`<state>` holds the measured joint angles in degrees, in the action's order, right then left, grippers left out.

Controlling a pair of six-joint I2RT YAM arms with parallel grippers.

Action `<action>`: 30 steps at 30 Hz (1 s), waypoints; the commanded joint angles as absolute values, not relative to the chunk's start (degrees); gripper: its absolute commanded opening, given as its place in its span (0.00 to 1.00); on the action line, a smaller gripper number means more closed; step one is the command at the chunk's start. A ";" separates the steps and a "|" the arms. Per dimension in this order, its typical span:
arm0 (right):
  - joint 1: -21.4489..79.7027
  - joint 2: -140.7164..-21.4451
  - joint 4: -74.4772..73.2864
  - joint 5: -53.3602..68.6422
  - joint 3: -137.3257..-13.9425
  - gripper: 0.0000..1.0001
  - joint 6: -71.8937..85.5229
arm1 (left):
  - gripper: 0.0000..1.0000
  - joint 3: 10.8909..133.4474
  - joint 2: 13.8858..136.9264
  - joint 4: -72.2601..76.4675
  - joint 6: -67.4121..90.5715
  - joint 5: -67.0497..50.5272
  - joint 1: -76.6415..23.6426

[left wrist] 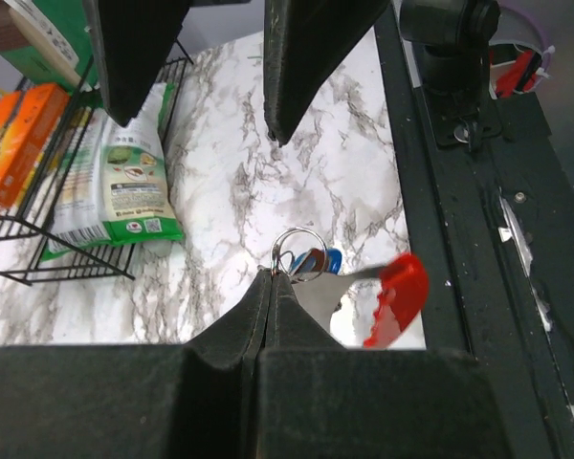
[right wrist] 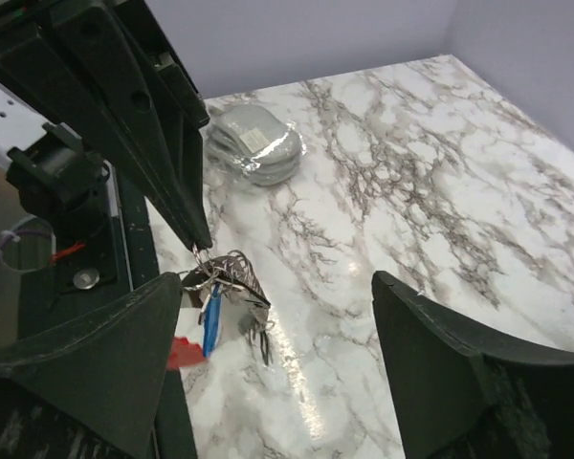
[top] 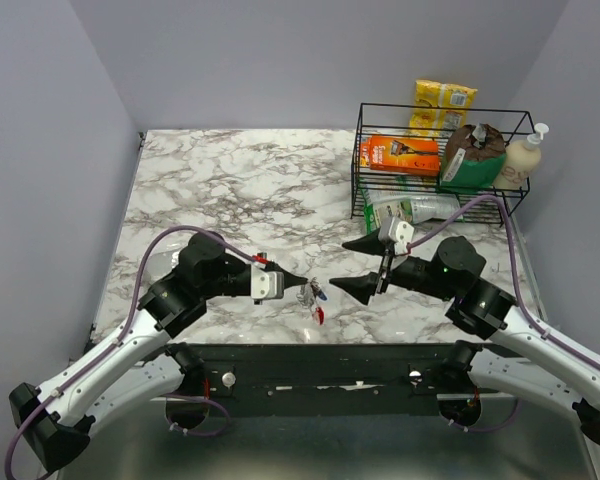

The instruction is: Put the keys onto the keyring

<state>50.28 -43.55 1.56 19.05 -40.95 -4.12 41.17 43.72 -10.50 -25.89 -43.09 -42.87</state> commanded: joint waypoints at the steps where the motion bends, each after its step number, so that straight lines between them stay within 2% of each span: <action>1: 50.54 -43.76 2.99 25.74 -40.87 0.78 -5.45 | 0.00 40.08 40.87 -5.54 -28.30 -44.21 -43.07; 4: 50.54 -45.60 2.81 30.22 -41.48 0.71 -5.62 | 0.00 39.64 40.25 -4.66 -27.78 -44.21 -43.07; 8: 50.62 -47.81 2.11 34.01 -42.10 0.56 -5.71 | 0.00 39.46 39.90 -4.22 -27.25 -44.30 -43.07; 18: 50.62 -50.01 2.02 34.02 -41.84 0.48 -6.77 | 0.00 39.81 39.46 -3.69 -27.25 -45.53 -43.07; 30: 50.54 -54.23 1.76 34.01 -42.45 0.51 -7.12 | 0.00 40.61 38.94 -3.78 -27.07 -46.23 -43.07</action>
